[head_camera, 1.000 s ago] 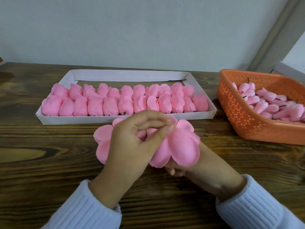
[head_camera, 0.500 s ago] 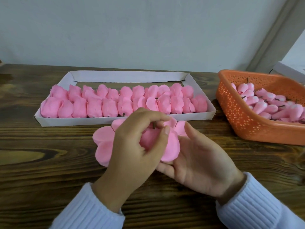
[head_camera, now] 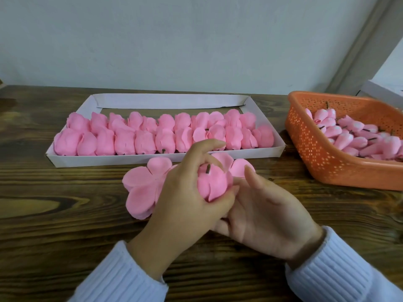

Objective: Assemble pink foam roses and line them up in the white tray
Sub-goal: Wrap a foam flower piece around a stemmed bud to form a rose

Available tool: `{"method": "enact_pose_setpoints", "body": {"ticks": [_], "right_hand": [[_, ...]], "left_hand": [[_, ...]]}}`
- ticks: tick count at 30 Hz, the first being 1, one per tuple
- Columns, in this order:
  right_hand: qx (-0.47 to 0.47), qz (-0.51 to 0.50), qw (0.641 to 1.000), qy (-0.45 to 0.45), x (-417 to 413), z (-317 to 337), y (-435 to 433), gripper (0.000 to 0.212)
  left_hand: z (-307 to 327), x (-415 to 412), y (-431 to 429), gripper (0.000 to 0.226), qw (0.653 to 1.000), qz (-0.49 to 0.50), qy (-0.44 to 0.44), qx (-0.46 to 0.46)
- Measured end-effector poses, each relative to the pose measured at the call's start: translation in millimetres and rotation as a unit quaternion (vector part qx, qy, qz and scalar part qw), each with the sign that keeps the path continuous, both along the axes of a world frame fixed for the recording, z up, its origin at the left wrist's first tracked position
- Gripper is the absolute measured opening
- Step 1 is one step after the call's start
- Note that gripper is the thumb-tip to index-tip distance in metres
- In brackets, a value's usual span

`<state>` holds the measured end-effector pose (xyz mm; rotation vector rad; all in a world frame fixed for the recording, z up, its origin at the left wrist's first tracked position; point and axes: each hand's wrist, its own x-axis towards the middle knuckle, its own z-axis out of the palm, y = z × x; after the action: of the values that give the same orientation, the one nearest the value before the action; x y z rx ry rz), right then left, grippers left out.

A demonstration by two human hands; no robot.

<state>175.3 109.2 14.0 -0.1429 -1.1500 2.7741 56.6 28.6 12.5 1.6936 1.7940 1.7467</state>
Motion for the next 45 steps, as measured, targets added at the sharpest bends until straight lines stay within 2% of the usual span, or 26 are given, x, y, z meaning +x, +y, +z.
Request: {"method": "enact_pose_setpoints", "body": {"ticks": [3, 5, 7, 8, 10, 11, 12, 13, 14, 17, 20, 25, 29, 34, 37, 40, 45], "right_hand": [[0.028, -0.033, 0.999, -0.002, 0, -1, 1, 0.084], [0.051, -0.105, 0.993, -0.02, 2, 0, 1, 0.083], [0.155, -0.225, 0.962, -0.024, 2, 0, -1, 0.062], [0.259, -0.297, 0.919, -0.024, 2, -1, -2, 0.047], [0.47, -0.422, 0.775, -0.013, 4, -1, -3, 0.023], [0.54, -0.452, 0.711, 0.001, 4, -2, -4, 0.015], [0.583, -0.464, 0.666, 0.015, 5, -2, -4, 0.011], [0.608, -0.466, 0.643, 0.021, 6, -3, -4, 0.009], [0.622, -0.459, 0.634, 0.016, 5, -3, -4, 0.01], [0.626, -0.437, 0.646, -0.012, 3, -4, -5, 0.009], [0.596, -0.445, 0.668, -0.018, 5, -4, -6, 0.012], [0.571, -0.457, 0.682, 0.0, 6, 0, -7, 0.01], [0.548, -0.478, 0.686, -0.012, 5, 0, -6, 0.009], [0.54, -0.478, 0.691, -0.044, 6, -2, -3, 0.016], [0.537, -0.41, 0.734, -0.077, 5, 1, -6, 0.027], [0.587, -0.354, 0.72, -0.107, 5, 1, -6, 0.028], [0.591, -0.319, 0.732, -0.109, 7, 1, -4, 0.031]], "left_hand": [[-2, -1, 1, 0.057, 1.0, 0.028, -0.006, 0.004], [-3, -3, 1, 0.058, 0.999, 0.031, -0.014, 0.01], [-5, -5, 1, 0.063, 1.0, 0.029, -0.005, 0.005], [-6, -6, 1, 0.065, 1.0, 0.028, 0.001, -0.004], [-7, -5, 2, 0.067, 0.999, 0.02, 0.009, -0.032], [-7, -4, 2, 0.069, 0.999, 0.008, 0.01, -0.049], [-9, -3, 2, 0.074, 0.998, -0.008, 0.012, -0.065], [-10, -1, 3, 0.08, 0.997, -0.024, 0.018, -0.078], [-11, 0, 3, 0.086, 0.995, -0.037, 0.027, -0.089], [-12, 2, 4, 0.096, 0.991, -0.057, 0.051, -0.113], [-12, 4, 3, 0.098, 0.989, -0.067, 0.04, -0.125], [-8, 7, 2, 0.078, 0.988, -0.089, -0.016, -0.128], [-6, 10, 0, 0.072, 0.988, -0.082, -0.032, -0.124], [-8, 8, 1, 0.077, 0.988, -0.052, 0.014, -0.147], [-8, 6, 0, 0.085, 0.984, -0.034, 0.068, -0.16], [-9, 5, 1, 0.089, 0.981, -0.032, 0.094, -0.166], [-11, 1, 0, 0.096, 0.98, -0.022, 0.107, -0.165]]}}
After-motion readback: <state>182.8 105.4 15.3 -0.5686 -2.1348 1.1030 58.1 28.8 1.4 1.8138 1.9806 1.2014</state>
